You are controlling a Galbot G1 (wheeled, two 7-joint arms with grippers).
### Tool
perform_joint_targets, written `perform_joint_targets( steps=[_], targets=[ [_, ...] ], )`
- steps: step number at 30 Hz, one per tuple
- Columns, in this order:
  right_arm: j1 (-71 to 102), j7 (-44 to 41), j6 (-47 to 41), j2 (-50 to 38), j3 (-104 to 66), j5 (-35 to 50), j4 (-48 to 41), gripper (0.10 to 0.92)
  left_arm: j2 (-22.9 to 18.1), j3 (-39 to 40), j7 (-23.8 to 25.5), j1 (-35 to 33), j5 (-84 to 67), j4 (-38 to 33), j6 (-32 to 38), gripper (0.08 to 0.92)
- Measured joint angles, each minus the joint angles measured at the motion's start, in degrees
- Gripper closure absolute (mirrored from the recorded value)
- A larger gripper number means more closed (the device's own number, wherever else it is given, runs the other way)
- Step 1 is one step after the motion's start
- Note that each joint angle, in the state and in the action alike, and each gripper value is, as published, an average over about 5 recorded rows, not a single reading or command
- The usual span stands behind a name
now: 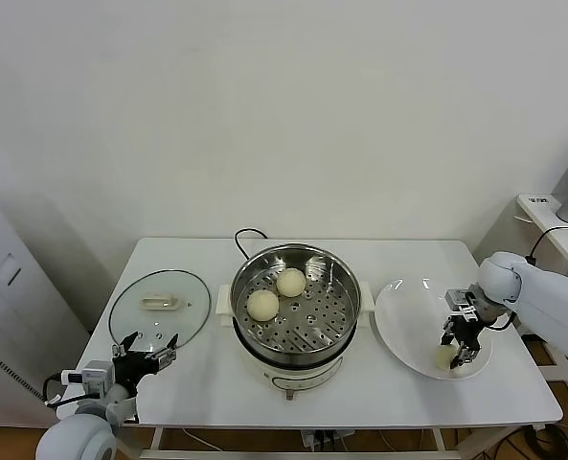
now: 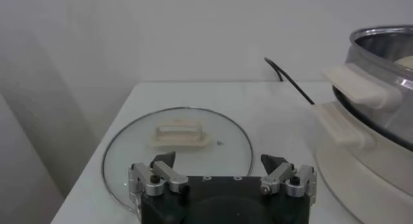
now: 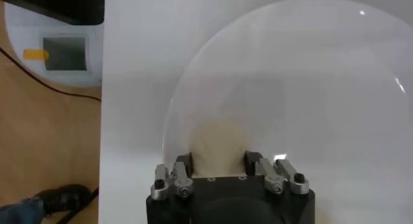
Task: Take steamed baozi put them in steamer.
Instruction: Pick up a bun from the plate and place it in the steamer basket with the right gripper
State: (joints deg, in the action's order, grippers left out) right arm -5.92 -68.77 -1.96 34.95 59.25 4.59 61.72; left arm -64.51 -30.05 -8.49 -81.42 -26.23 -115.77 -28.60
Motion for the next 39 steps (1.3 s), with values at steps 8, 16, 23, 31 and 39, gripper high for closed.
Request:
perform_joint_targets(
  steps=[8, 16, 23, 31, 39],
  targets=[
    [-9.01, -1.39, 1.50, 0.06, 2.89, 2.41, 3.13, 0.558, 0.05, -0.02, 0.01, 0.07, 0.02, 0.04, 0.01, 0.177],
    [-19.29, -2.39, 6.40, 3.87, 1.78, 3.85, 5.54, 0.557, 0.08, 0.24, 0.00, 0.32, 0.11, -0.02, -0.01, 0.177],
    [-24.15, -1.41, 12.82, 9.70, 0.20, 4.76, 8.29, 0.554, -0.04, 0.46, 0.01, 0.31, 0.23, -0.15, -0.03, 0.177],
    [-26.09, -0.02, 21.70, 15.89, 0.67, 4.74, 13.51, 0.550, -0.04, 0.46, 0.02, 0.52, 0.15, -0.09, -0.03, 0.177],
    [-26.19, 0.99, 29.97, 19.13, 2.33, 2.99, 19.86, 0.551, -0.09, 0.54, 0.02, 1.12, 0.03, 0.31, -0.04, 0.177]
  ],
)
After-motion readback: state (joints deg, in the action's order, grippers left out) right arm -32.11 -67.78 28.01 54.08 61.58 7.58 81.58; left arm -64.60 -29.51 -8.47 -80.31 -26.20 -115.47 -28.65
